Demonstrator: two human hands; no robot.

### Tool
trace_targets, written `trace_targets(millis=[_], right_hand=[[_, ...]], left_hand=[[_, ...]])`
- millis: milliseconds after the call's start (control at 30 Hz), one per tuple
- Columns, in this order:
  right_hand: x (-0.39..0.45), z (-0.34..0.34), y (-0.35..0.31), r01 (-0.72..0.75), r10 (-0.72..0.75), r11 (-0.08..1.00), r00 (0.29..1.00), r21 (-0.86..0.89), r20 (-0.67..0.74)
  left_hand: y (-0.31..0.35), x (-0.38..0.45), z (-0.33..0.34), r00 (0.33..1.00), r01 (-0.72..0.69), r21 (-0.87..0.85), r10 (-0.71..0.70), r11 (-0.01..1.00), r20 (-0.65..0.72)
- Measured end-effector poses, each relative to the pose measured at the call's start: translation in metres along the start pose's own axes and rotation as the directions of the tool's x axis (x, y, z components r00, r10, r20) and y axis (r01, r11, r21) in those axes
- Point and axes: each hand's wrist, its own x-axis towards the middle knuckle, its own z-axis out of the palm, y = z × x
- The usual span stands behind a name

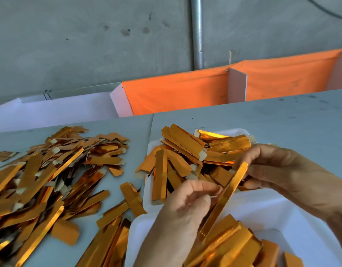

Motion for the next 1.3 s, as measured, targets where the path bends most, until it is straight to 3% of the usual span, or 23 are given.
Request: trace_targets(millis=[100, 167, 233, 333, 467, 633, 933, 1300], right_hand=[[0.001, 0.0, 0.001, -0.009, 0.005, 0.994, 0.999, 0.105, 0.031], [0.001, -0.001, -0.001, -0.046, 0.011, 0.973, 0.988, 0.225, 0.153], [0.0, 0.0, -0.004, -0.123, 0.034, 0.951, 0.954, 0.284, 0.298], [0.001, 0.007, -0.001, -0.226, 0.134, 0.949, 0.922, 0.221, 0.364], [0.004, 0.018, 0.002, -0.261, 0.208, 0.956, 0.923, 0.13, 0.323], [0.005, 0.021, 0.002, -0.189, 0.157, 0.976, 0.955, 0.112, 0.251], [0.003, 0.013, 0.0, -0.154, 0.073, 0.956, 0.949, 0.25, 0.307], [0.004, 0.022, 0.001, -0.025, -0.006, 0.991, 0.972, 0.13, 0.233]], left_hand=[[-0.007, 0.005, 0.002, 0.999, 0.028, -0.197, -0.023, 0.98, 0.028], [-0.01, 0.009, 0.005, 1.0, -0.002, -0.281, -0.006, 0.96, -0.025], [-0.011, 0.01, 0.009, 0.996, -0.055, -0.289, 0.031, 0.956, -0.086], [-0.01, 0.008, 0.014, 0.981, -0.132, -0.211, 0.096, 0.969, -0.171], [-0.005, 0.003, 0.019, 0.948, -0.221, -0.034, 0.206, 0.975, -0.243], [-0.001, 0.0, 0.022, 0.914, -0.267, 0.127, 0.293, 0.955, -0.28], [0.007, -0.003, 0.026, 0.922, -0.307, -0.059, 0.281, 0.95, -0.267], [0.006, -0.002, 0.031, 0.9, -0.326, 0.047, 0.326, 0.944, -0.289]])
